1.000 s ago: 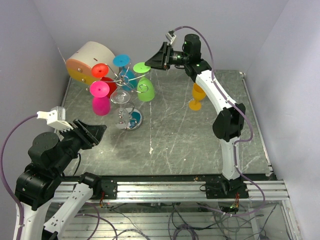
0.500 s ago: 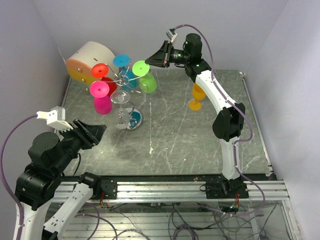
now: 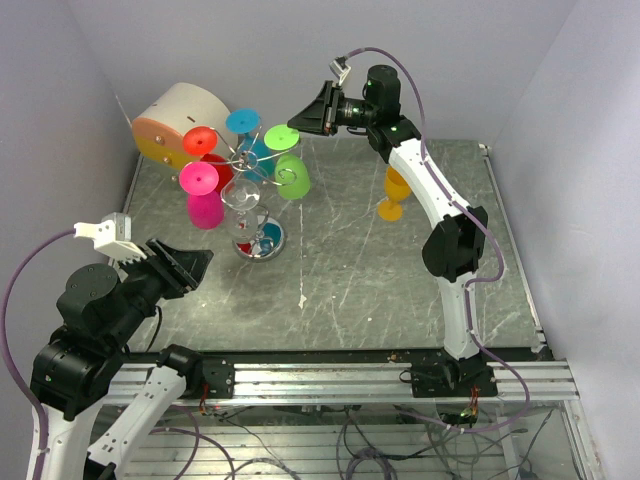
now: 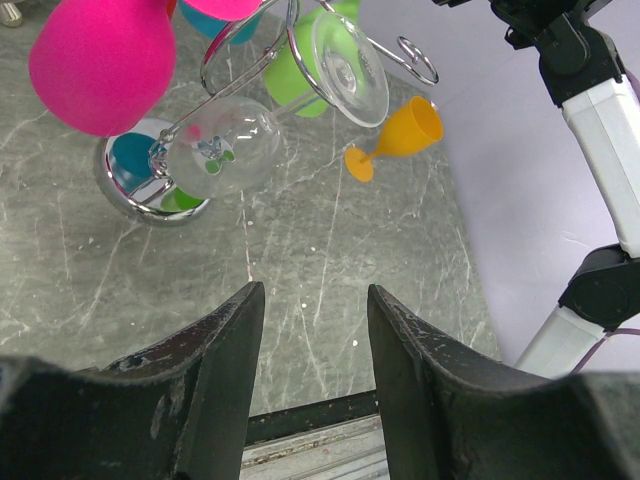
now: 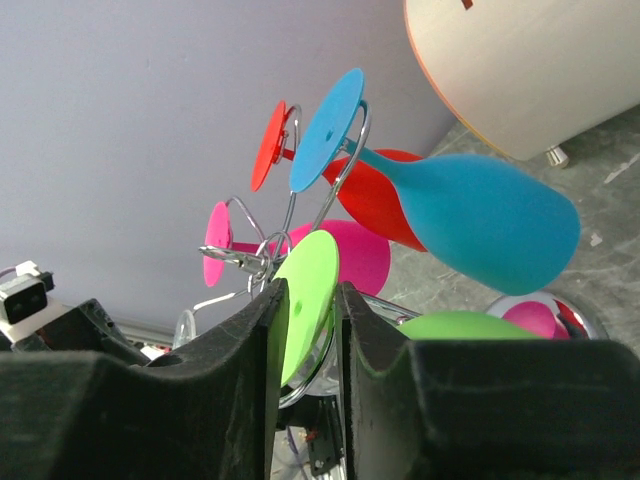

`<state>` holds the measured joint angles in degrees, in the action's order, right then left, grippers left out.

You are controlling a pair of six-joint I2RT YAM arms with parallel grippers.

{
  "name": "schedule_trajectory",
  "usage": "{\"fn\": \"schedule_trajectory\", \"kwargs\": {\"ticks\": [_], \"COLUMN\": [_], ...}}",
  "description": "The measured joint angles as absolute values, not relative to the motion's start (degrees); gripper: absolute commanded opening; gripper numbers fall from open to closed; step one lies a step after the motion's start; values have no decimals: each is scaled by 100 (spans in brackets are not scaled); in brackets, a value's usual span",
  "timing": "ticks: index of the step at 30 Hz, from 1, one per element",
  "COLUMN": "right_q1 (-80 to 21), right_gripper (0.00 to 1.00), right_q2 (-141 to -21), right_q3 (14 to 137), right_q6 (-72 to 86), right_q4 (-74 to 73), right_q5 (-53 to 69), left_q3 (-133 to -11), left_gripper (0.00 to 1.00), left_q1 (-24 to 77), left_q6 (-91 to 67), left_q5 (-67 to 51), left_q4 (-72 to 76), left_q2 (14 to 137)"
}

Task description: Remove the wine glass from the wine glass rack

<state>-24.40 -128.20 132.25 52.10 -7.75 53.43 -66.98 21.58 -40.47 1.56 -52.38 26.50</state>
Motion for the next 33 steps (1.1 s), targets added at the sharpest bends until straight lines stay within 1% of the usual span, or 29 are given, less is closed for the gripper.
{"fn": "schedule_trajectory", "kwargs": {"ticks": [2,7,10,18,27,33], "right_q1": [-2464,-2488,-2486,-2482,-2416,-2335], "right_gripper": [26,8,1,0,0,0], "right_q2": [-12820,-12829,-12829,-12825,-12516,-12328], "right_q3": [13240,13244,13244,13209,12519,12348], "right_q6": [5107,4963,5009,5323,5878,6034], "right_q4": [-880,-1031,-974,-637,-108,43], "right_q5": [5315,5286,5260,5205,5113,5063], "left_q3": [-6694,-6659,-6654,-6646,-6646,-6602], "left_gripper": [56,56,55,55,56,55], "left_q1": [2158,2158,2158,2158,2158,2158], "left_q6": [-4047,-4047,-4047,-4047,-4049,-4053], "left_q5": [156,156,158,193,202,202], "left_q4": [-5238,-5245,-5253,-5262,-5262,-5260], "left_q2": [2650,2650,2637,2558,2558,2554]}}
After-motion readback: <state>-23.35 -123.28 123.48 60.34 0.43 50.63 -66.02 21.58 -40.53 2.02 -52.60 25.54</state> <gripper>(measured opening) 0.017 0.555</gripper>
